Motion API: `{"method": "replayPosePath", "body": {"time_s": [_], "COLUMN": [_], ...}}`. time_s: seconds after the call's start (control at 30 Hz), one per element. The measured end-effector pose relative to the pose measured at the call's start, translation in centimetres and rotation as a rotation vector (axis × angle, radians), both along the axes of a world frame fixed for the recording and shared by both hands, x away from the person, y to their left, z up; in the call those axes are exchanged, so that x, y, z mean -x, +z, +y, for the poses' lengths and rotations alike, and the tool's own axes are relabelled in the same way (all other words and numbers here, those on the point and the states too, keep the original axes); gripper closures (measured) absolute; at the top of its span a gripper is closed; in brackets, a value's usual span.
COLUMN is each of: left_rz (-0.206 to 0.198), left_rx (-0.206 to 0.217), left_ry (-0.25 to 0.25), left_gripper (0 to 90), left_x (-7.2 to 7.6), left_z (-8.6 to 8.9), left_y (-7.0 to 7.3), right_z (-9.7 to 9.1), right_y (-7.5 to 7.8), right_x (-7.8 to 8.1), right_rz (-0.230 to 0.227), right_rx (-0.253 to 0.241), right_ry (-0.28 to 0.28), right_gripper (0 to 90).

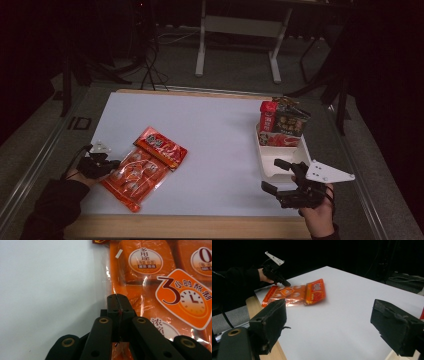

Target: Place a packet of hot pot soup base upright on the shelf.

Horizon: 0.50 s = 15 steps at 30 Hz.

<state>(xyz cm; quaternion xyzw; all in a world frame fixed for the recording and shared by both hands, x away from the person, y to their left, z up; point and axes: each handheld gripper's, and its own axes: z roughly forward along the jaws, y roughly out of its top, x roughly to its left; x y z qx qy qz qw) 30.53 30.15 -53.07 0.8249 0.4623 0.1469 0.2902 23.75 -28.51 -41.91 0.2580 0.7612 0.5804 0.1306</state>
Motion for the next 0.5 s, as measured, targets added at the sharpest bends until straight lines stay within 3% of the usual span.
{"method": "replayPosePath", "body": {"time_s": [0.2,0.5], "left_rz": [0.028,0.054], "left_rx": [0.051,0.082], "left_ry": [0.009,-0.064], "left_gripper": [90.0,90.0], "left_x": [0.3,0.7], "left_z": [-0.7,-4.4], "left_y": [-0.1,-0.1], "right_z": [-0.1,0.0], "right_y": [0.0,-0.1], "right_x": [0.0,0.0], "right_rz": [-0.001,0.002], "right_rx": [-0.003,-0.001], "right_ry": [-0.003,0.002], "right_gripper": [13.3,13.3]}}
